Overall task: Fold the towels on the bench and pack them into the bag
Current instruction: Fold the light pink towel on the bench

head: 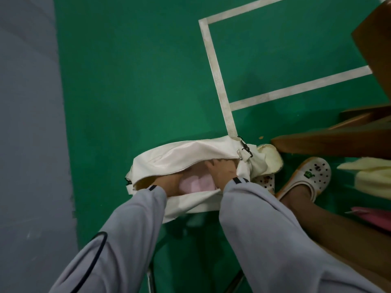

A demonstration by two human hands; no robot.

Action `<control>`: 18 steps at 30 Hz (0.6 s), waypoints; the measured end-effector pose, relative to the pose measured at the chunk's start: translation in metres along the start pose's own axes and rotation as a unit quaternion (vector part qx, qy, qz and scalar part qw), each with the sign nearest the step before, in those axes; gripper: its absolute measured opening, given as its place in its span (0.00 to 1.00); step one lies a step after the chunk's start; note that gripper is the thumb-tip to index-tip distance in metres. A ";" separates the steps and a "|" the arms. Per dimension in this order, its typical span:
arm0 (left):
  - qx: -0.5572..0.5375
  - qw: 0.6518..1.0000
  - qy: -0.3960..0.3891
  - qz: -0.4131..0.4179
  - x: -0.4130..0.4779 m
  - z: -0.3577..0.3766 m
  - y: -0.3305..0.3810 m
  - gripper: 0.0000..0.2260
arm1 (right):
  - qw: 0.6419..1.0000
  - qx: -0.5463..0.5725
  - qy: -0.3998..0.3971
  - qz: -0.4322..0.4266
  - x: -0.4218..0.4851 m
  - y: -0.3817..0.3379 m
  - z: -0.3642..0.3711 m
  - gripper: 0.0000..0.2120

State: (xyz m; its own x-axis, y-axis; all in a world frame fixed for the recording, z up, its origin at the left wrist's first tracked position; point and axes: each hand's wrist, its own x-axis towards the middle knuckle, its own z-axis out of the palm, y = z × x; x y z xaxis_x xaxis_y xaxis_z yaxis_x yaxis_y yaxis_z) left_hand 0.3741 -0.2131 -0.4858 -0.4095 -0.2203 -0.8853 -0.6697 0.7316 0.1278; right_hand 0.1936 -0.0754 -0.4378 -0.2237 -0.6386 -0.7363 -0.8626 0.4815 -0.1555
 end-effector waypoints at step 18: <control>0.072 0.994 0.077 0.026 -0.023 -0.019 0.054 0.25 | 0.989 0.119 0.089 0.004 0.005 -0.002 -0.020 0.26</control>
State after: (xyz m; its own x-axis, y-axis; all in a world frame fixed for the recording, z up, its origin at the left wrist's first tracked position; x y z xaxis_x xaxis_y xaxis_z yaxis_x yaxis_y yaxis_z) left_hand 0.3355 -0.1805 -0.4497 -0.5382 -0.2673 -0.7993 -0.5545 0.8265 0.0970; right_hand 0.1855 -0.0913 -0.4278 -0.3248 -0.7200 -0.6133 -0.7345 0.6005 -0.3159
